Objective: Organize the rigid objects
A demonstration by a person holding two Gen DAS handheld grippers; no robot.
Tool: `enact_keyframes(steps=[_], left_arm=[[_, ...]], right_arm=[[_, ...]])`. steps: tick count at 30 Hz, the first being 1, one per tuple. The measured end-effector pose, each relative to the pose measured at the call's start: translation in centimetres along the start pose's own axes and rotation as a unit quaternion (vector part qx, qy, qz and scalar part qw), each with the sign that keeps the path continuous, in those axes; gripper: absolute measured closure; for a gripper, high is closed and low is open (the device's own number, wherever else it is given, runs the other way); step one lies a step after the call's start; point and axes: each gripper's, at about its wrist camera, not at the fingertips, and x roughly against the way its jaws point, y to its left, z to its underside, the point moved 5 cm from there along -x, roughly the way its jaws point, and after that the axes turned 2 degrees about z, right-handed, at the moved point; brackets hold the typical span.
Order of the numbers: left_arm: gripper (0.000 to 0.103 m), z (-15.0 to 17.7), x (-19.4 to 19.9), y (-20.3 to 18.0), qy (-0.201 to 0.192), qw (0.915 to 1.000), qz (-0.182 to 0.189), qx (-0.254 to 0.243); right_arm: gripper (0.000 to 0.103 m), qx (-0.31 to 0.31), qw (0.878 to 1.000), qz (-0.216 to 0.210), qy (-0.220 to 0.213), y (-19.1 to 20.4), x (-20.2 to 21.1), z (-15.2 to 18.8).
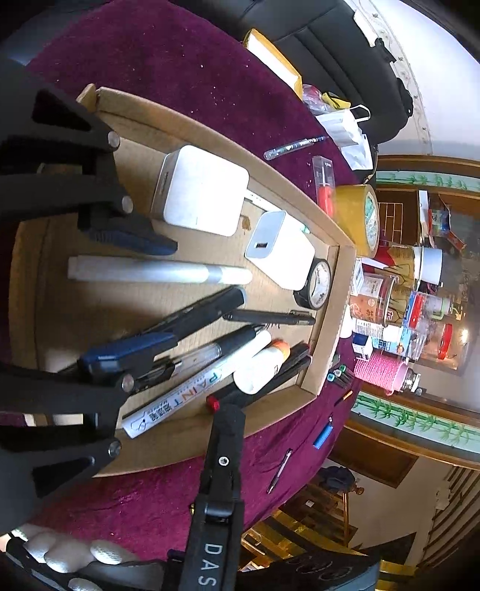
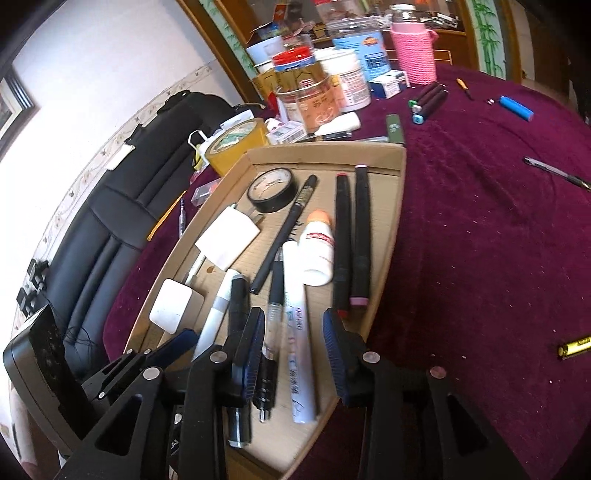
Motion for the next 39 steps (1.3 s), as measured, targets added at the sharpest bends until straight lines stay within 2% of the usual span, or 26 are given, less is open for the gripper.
enact_keyframes(steps=[1, 3, 6, 10, 14, 20, 30, 35, 37, 38, 39], left_arm=[[0.056, 0.0, 0.1, -0.1, 0.0, 1.0, 0.0, 0.0], [0.043, 0.0, 0.3, -0.4, -0.002, 1.0, -0.005, -0.001], [0.036, -0.1, 1.0, -0.8, -0.01, 0.9999, -0.011, -0.004], [0.027, -0.4, 1.9, -1.4, -0.02, 0.9995, -0.022, -0.005], [0.023, -0.8, 3.0, -2.1, -0.037, 0.998, -0.05, -0.011], [0.017, -1.4, 5.2, -3.1, -0.085, 0.9923, -0.087, -0.022], [0.015, -2.0, 7.7, -5.0, -0.125, 0.9843, -0.117, -0.042], [0.013, -2.4, 10.0, -5.8, -0.173, 0.9749, -0.134, -0.04], [0.005, -2.5, 12.0, -5.9, -0.216, 0.9634, -0.155, -0.033], [0.0, -2.5, 13.6, -6.1, -0.253, 0.9536, -0.161, -0.029], [0.0, -2.5, 14.6, -6.2, -0.275, 0.9478, -0.159, -0.027]], right_arm=[[0.067, -0.003, 1.0, -0.001, -0.001, -0.2, 0.1, 0.0], [0.067, -0.008, 1.0, -0.002, -0.004, -0.6, 0.5, 0.2], [0.066, -0.01, 1.0, -0.01, -0.012, -0.9, 1.2, 0.5], [0.053, -0.002, 0.999, -0.001, -0.034, -1.2, 2.4, 0.9], [0.052, -0.005, 0.999, 0.0, -0.054, -1.9, 3.8, 1.1], [0.042, -0.009, 0.996, 0.013, -0.086, -3.1, 5.7, 1.7], [0.03, 0.013, 0.991, 0.041, -0.127, -3.6, 7.9, 2.9], [0.027, 0.037, 0.986, 0.058, -0.151, -3.2, 9.0, 3.5], [0.024, 0.048, 0.982, 0.068, -0.168, -3.0, 9.8, 3.7], [0.023, 0.051, 0.981, 0.071, -0.176, -2.9, 10.0, 3.8], [0.02, 0.056, 0.978, 0.075, -0.186, -2.7, 10.5, 3.8]])
